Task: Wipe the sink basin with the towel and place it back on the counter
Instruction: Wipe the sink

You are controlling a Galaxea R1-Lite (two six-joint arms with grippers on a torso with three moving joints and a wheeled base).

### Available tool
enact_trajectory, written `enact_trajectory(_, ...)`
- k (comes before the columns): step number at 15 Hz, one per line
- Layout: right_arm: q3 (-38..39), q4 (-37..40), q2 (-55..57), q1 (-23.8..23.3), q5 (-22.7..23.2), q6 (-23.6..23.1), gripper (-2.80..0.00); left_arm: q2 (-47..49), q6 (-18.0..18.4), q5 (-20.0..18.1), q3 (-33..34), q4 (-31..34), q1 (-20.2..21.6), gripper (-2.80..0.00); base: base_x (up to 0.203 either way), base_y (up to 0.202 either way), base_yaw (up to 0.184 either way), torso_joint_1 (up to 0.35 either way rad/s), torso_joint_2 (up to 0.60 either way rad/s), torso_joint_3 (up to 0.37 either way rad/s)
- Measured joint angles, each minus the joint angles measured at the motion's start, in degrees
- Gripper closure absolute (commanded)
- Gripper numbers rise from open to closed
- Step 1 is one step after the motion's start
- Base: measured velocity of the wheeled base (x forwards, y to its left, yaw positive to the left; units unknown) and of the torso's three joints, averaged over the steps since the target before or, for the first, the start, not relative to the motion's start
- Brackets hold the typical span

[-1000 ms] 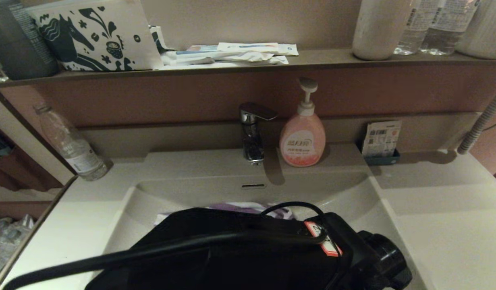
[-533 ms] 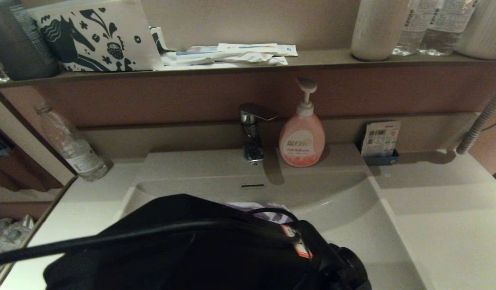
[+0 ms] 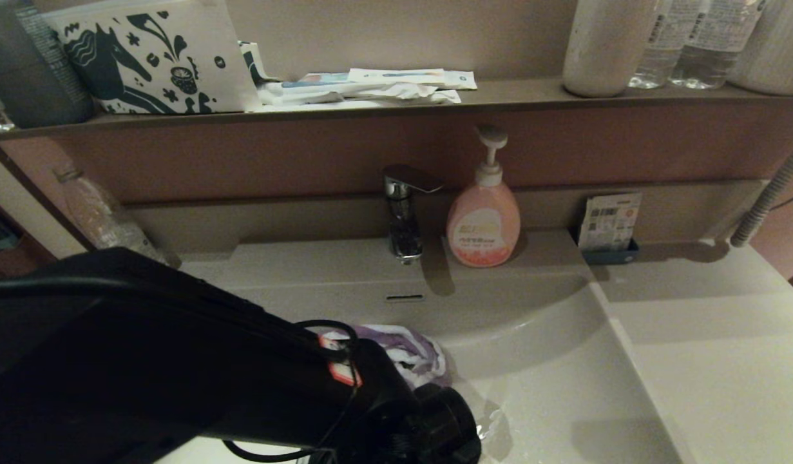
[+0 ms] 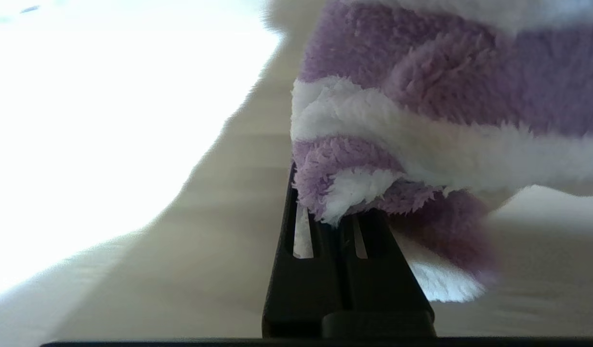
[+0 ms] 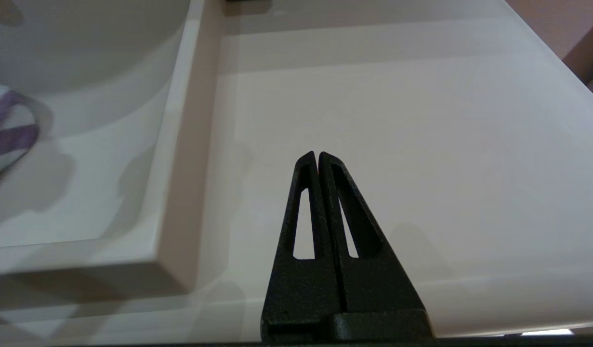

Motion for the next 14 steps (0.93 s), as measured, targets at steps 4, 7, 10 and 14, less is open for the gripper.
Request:
enact_trajectory(4,0.0,0.0,0.0,0.0,0.0,0.0,0.0,-6.3,9.5,1.4,9.3,-10.0,8.6,0.0,0.0,0.0,0.0,0.0,0.0,0.0)
enact_trajectory(7,0.0,0.0,0.0,0.0,0.0,0.0,0.0,-9.5,16.6,3.9,10.0,-17.4,12.2,0.0,0.0,0.0,0.0,0.0,0.0,0.0)
enact_trajectory(10,0.0,0.0,0.0,0.0,0.0,0.0,0.0,-7.2,17.4,4.0,10.2,-21.6,14.6,0.0,0.0,0.0,0.0,0.0,0.0,0.0)
enact_trajectory(14,0.0,0.0,0.0,0.0,0.0,0.0,0.0,-2.4,22.5,3.9,10.4,-32.9,18.5,0.0,0.0,0.0,0.0,0.0,0.0,0.0)
